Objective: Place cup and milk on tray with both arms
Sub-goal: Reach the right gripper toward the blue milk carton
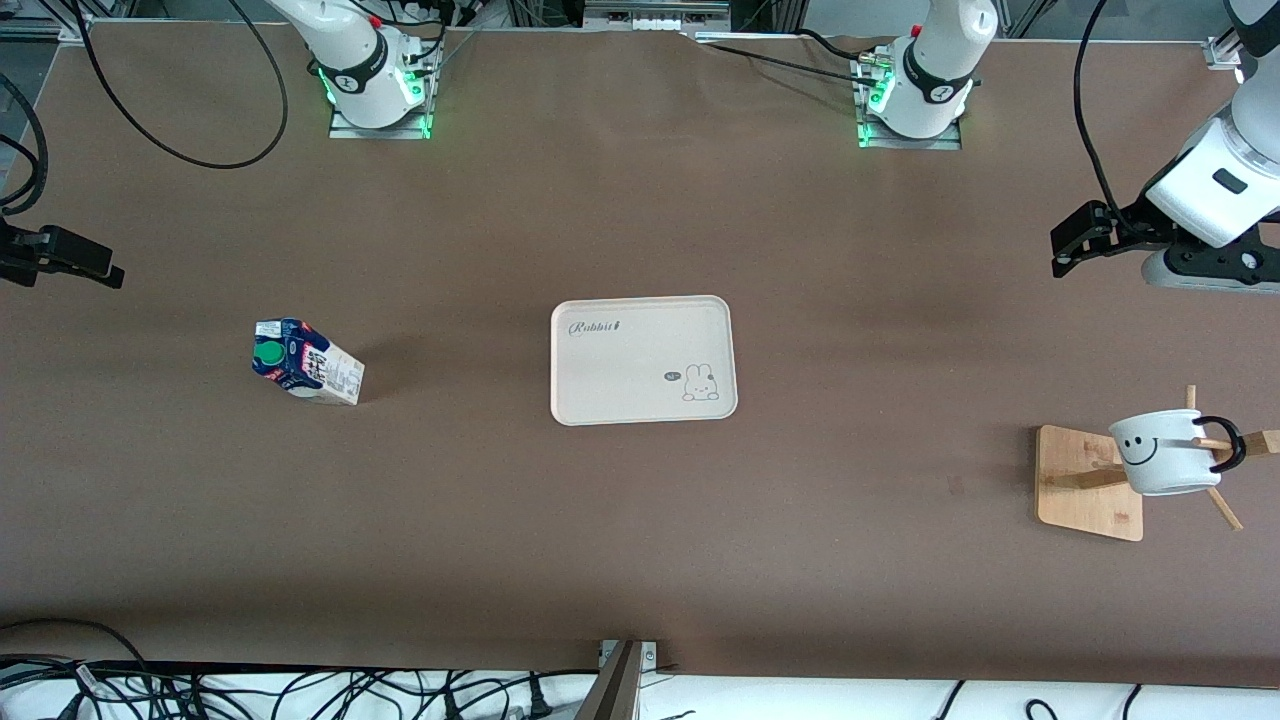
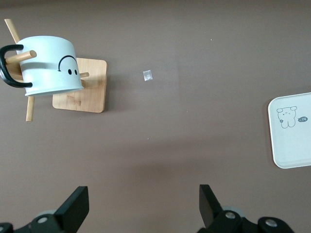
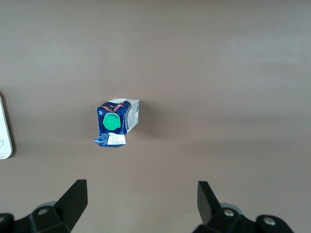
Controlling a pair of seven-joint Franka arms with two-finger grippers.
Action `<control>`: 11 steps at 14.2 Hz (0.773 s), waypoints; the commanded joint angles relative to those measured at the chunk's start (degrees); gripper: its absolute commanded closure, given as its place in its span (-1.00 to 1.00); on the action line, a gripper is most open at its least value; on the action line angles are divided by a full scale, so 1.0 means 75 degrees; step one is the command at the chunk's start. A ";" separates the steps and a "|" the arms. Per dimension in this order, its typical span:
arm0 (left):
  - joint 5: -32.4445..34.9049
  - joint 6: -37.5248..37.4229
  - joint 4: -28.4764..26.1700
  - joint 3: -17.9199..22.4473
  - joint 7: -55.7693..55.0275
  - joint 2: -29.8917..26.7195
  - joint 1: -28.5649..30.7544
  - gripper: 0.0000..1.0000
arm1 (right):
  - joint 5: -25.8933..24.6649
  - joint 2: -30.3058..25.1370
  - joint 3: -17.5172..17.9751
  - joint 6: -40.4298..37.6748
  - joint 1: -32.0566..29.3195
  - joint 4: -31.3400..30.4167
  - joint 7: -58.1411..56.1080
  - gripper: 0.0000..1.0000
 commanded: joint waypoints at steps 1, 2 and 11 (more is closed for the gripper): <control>0.0064 -0.0197 0.0250 -0.0009 0.0121 0.0096 0.0022 -1.00 | 0.0115 0.0083 0.0016 -0.0029 -0.0008 0.0182 -0.0059 -1.00; 0.0064 -0.0185 0.0250 -0.0009 0.0133 0.0097 0.0034 -1.00 | 0.0092 0.0106 0.0027 -0.0029 0.0004 0.0206 -0.0094 -1.00; 0.0064 -0.0243 0.0308 -0.0021 0.0086 0.0050 0.0174 -1.00 | 0.0033 0.0410 0.0039 -0.0017 0.0308 0.0218 -0.0200 -1.00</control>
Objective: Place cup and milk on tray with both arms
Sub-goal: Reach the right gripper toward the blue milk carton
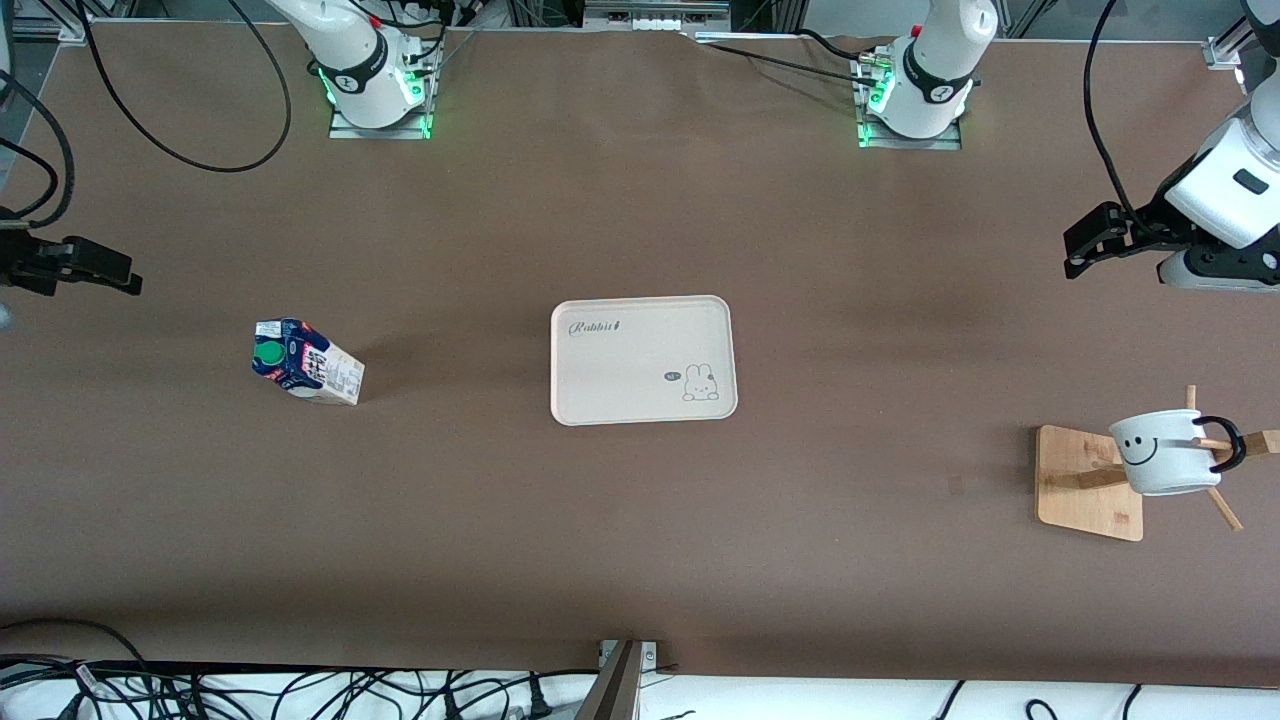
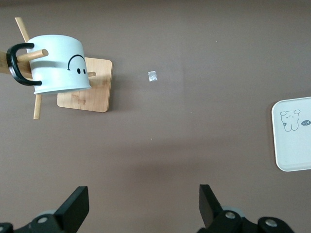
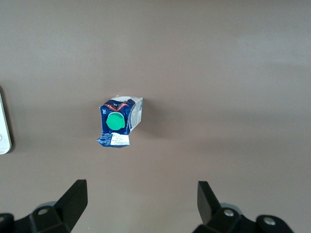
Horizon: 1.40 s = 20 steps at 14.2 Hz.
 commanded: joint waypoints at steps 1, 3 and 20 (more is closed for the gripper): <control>0.0064 -0.0428 0.0271 -0.0019 0.0132 0.0039 0.0030 -1.00 | 0.0056 0.0187 -0.0013 -0.0038 0.0148 0.0216 -0.0072 -1.00; 0.0064 -0.0594 0.0283 -0.0019 0.0156 0.0005 0.0030 -1.00 | 0.0091 0.0258 -0.0024 -0.0038 0.0137 0.0204 -0.0083 -1.00; 0.0076 -0.0606 0.0353 -0.0007 0.0168 -0.0007 0.0182 -1.00 | 0.1053 0.1968 -0.0024 0.0642 0.0219 0.0193 0.0023 -1.00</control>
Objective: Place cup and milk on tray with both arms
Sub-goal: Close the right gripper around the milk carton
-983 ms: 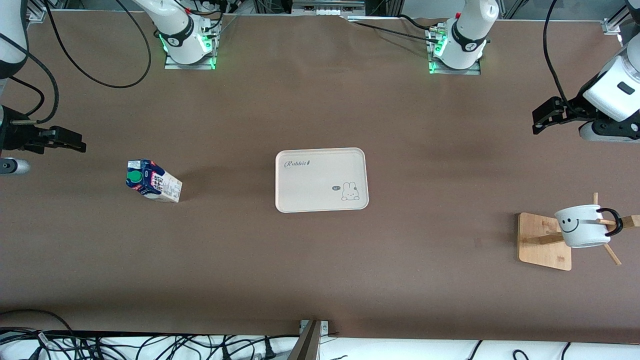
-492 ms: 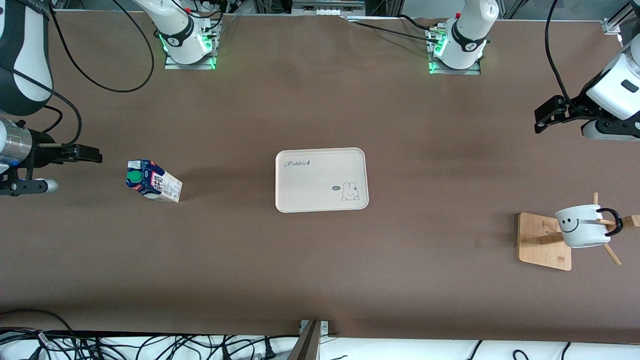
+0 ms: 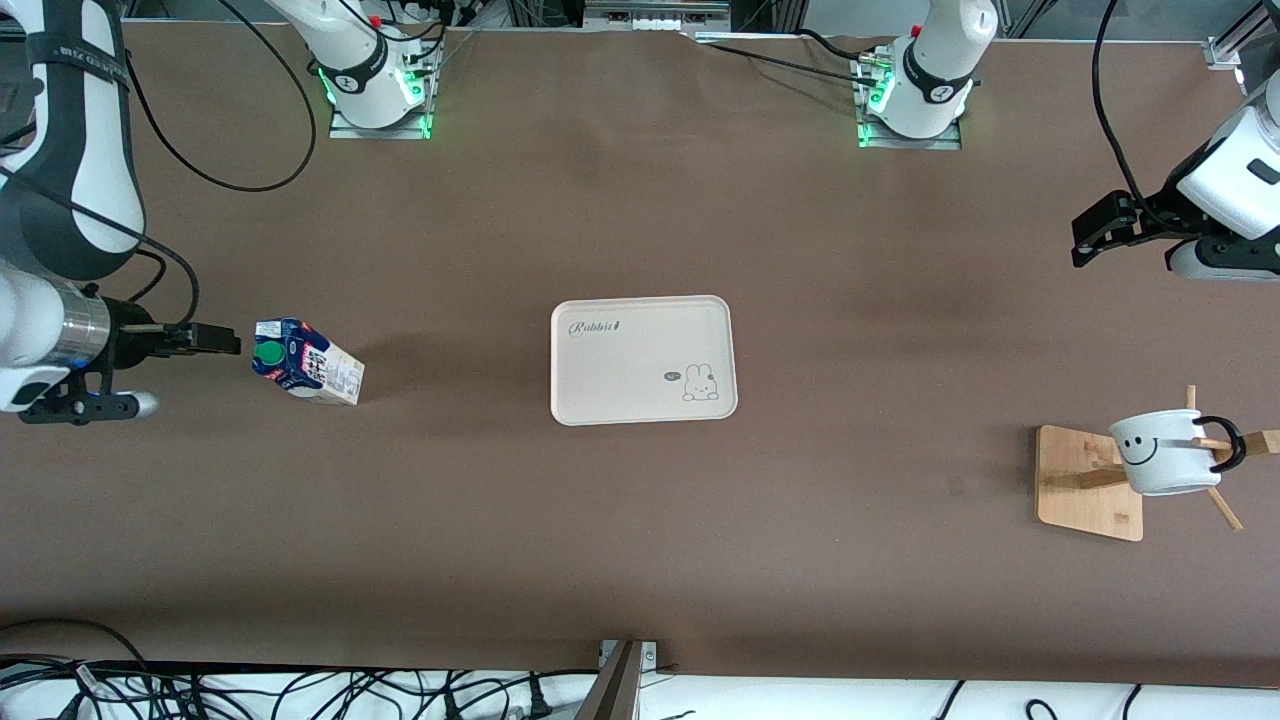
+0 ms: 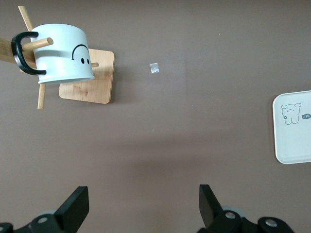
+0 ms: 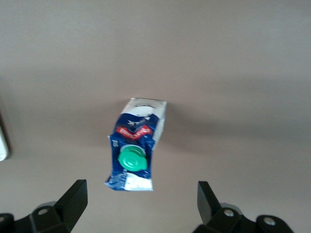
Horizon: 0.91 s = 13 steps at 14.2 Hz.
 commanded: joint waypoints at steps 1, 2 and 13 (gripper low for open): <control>0.0076 -0.0190 0.0195 -0.0022 0.0168 0.0013 0.0137 -1.00 | 0.0195 0.0311 -0.0033 0.0113 0.0039 0.0189 0.0006 -1.00; 0.0076 -0.0190 0.0195 -0.0022 0.0168 0.0013 0.0137 -1.00 | 0.0183 0.0335 -0.0033 0.0242 0.0039 0.0177 0.0006 -1.00; 0.0076 -0.0248 0.0207 -0.0022 0.0180 0.0001 0.0149 -1.00 | 0.0171 0.0991 -0.0033 0.0641 0.0356 0.0130 -0.0041 -1.00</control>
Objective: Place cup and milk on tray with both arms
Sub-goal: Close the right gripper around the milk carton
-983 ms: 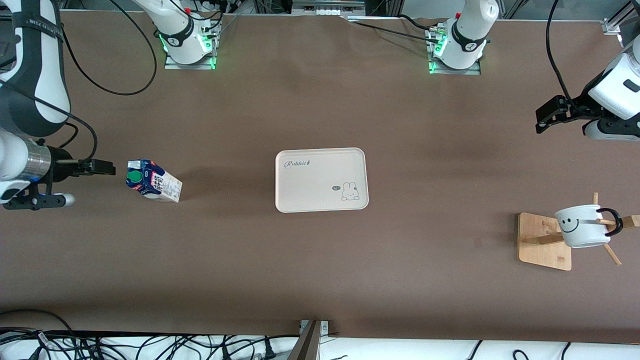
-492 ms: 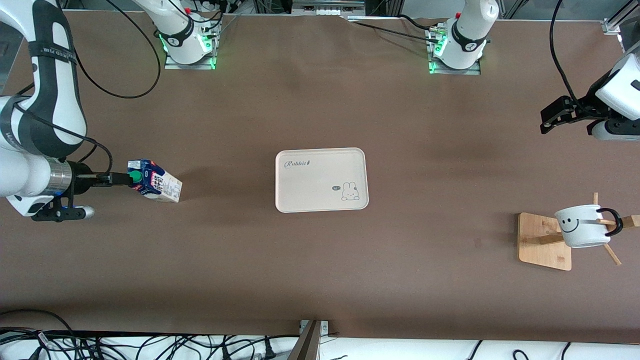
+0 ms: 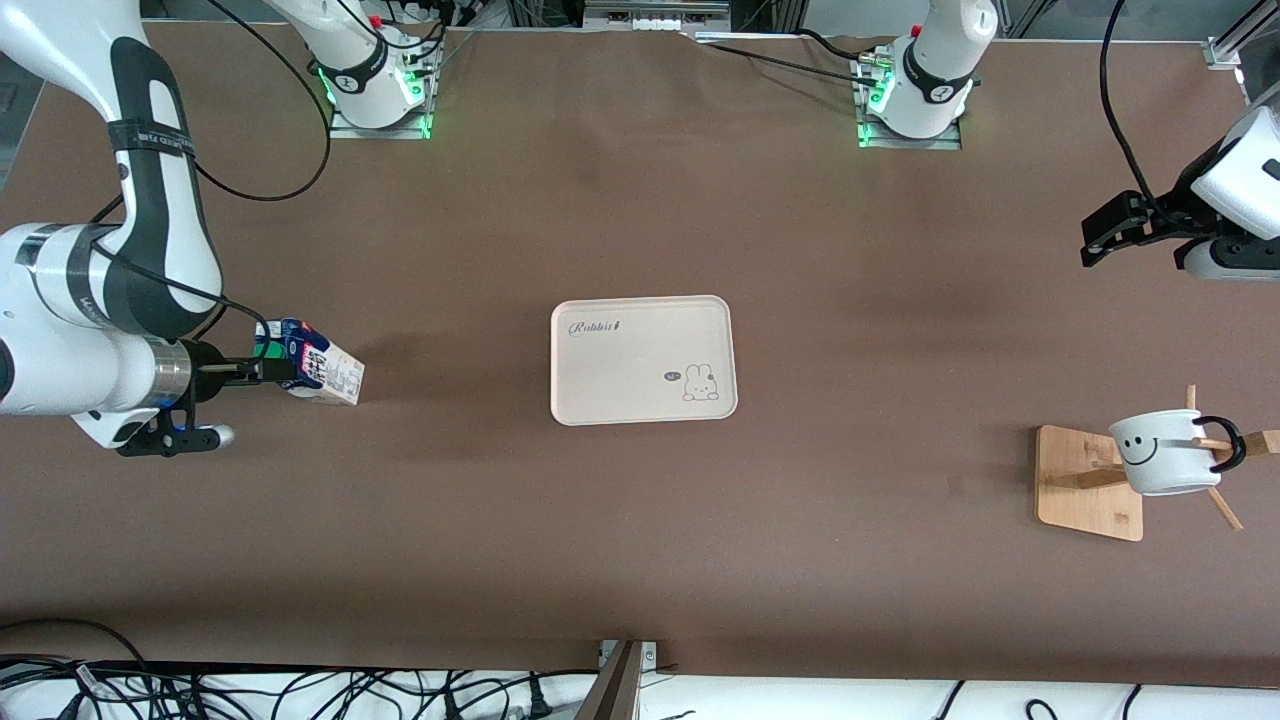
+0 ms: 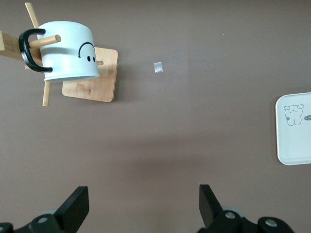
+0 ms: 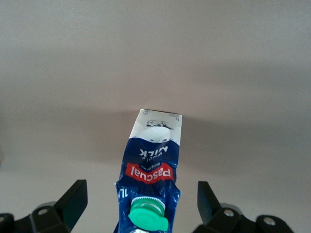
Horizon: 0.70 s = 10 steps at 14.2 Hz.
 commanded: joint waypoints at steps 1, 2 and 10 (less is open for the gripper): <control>0.0076 -0.0228 0.0186 -0.0026 0.0179 0.0002 0.0045 -1.00 | 0.0112 0.0160 -0.0039 0.0092 0.0090 0.0130 -0.0024 -1.00; 0.0076 -0.0263 0.0186 -0.0026 0.0191 0.0002 0.0057 -1.00 | 0.0112 0.0171 -0.0039 0.0092 0.0102 0.0130 -0.0001 -1.00; 0.0053 -0.0217 0.0197 -0.0026 0.0332 0.0212 0.0408 -1.00 | 0.0171 0.0171 -0.0051 -0.0622 0.0032 0.0095 0.0011 -1.00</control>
